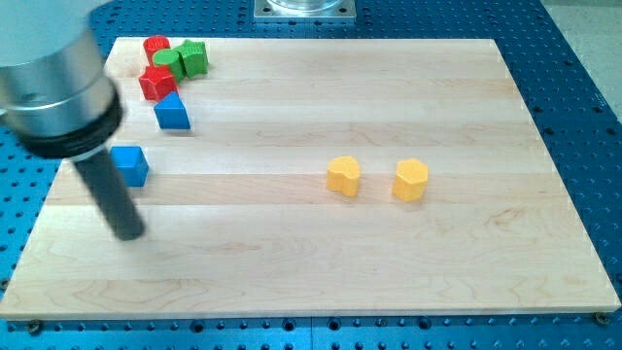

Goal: Move the cube below the triangle

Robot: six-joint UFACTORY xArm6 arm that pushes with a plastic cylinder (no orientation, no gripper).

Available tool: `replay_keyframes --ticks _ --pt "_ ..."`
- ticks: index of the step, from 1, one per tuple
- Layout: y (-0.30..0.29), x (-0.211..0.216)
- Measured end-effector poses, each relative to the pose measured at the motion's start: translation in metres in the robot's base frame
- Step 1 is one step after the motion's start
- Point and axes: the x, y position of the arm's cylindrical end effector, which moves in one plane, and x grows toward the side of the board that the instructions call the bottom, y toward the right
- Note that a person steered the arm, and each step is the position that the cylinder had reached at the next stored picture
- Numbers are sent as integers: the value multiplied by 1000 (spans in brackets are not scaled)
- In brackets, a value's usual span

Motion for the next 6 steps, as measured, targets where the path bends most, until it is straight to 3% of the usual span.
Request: replay_keyframes --ticks 1,3,6 --pt "-7 -37" --pt "31 -136" --pt "85 -156"
